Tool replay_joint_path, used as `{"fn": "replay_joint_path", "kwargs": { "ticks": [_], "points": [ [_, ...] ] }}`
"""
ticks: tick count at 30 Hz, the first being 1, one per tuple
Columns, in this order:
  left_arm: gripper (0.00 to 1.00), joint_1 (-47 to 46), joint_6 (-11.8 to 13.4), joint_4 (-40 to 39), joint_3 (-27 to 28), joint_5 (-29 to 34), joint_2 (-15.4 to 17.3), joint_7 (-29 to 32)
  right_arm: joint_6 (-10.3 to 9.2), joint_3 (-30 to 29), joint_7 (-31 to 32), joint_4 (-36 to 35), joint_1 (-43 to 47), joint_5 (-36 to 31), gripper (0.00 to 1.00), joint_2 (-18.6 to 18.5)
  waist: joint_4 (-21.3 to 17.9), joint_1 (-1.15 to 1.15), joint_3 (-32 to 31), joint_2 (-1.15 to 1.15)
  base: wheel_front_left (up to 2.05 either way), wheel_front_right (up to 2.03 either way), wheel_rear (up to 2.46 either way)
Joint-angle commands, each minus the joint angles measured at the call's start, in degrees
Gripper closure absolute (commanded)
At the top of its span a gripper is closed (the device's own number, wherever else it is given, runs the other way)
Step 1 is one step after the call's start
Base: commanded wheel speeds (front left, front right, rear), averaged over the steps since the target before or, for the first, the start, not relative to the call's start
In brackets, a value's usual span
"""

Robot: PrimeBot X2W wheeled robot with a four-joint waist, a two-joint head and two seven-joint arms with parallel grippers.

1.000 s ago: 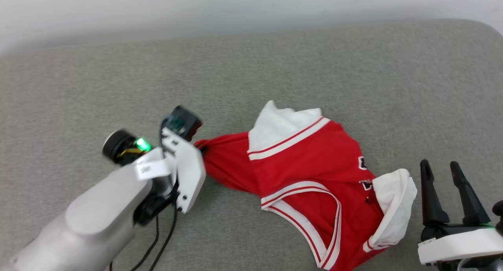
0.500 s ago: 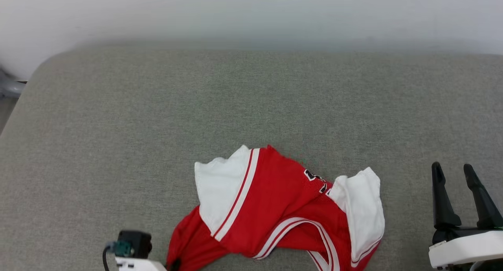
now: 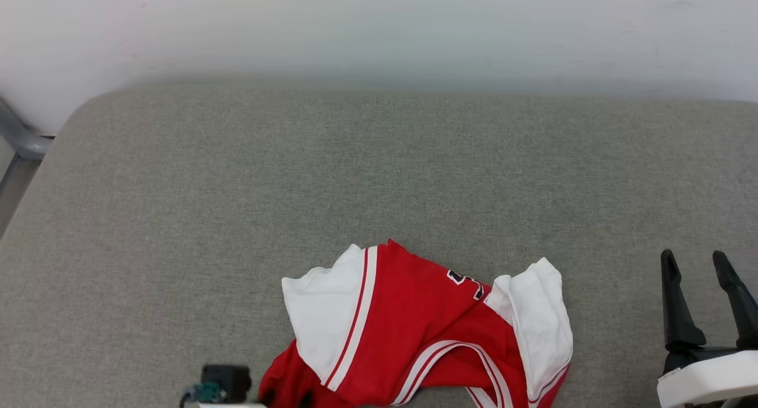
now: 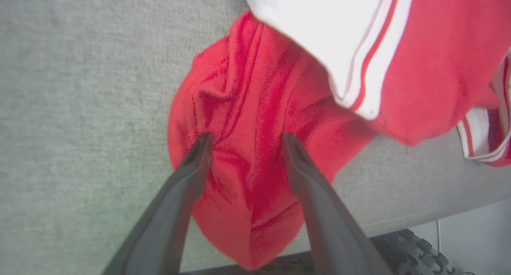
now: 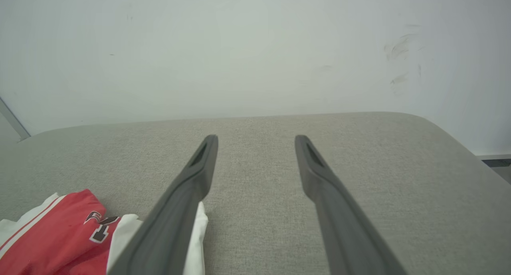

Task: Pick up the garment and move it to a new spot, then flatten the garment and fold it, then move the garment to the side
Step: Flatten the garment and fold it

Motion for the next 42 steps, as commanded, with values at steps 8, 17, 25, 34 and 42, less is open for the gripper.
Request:
{"fn": "replay_joint_path", "kwargs": {
  "ticks": [8,17,25,34,42],
  "points": [
    [0.00,-5.55,1.30,-1.70,3.71,4.50,0.46,-7.34,-0.04,-0.57,1.27,-1.50,1.52,0.36,0.00,0.09,-0.03,0.01,-1.66,0.00,0.00,0.00,0.00],
    [0.00,-15.72,-5.31,0.22,2.07,2.04,3.94,6.34,-0.04,1.15,1.85,-1.32,-0.55,1.00,0.00,0.09,-1.46,0.01,1.77,0.00,0.00,0.00,0.00],
    [0.00,-22.02,-10.24,6.27,-1.19,0.85,5.09,17.88,-0.04,2.23,1.36,0.07,-2.09,1.65,0.00,0.09,-3.94,0.01,5.10,0.00,0.00,0.00,0.00],
    [1.00,-23.73,-13.48,12.09,-7.24,0.91,4.68,29.85,-0.04,2.46,0.38,2.29,-2.91,2.89,0.00,0.09,-5.58,0.01,6.65,0.00,0.00,0.00,0.00],
    [1.00,-29.30,-10.42,9.57,-3.09,8.59,5.43,16.25,-0.04,1.95,0.08,4.12,-2.28,3.92,0.00,0.10,-4.65,0.01,5.02,0.00,0.00,0.00,0.00]
  ]
}}
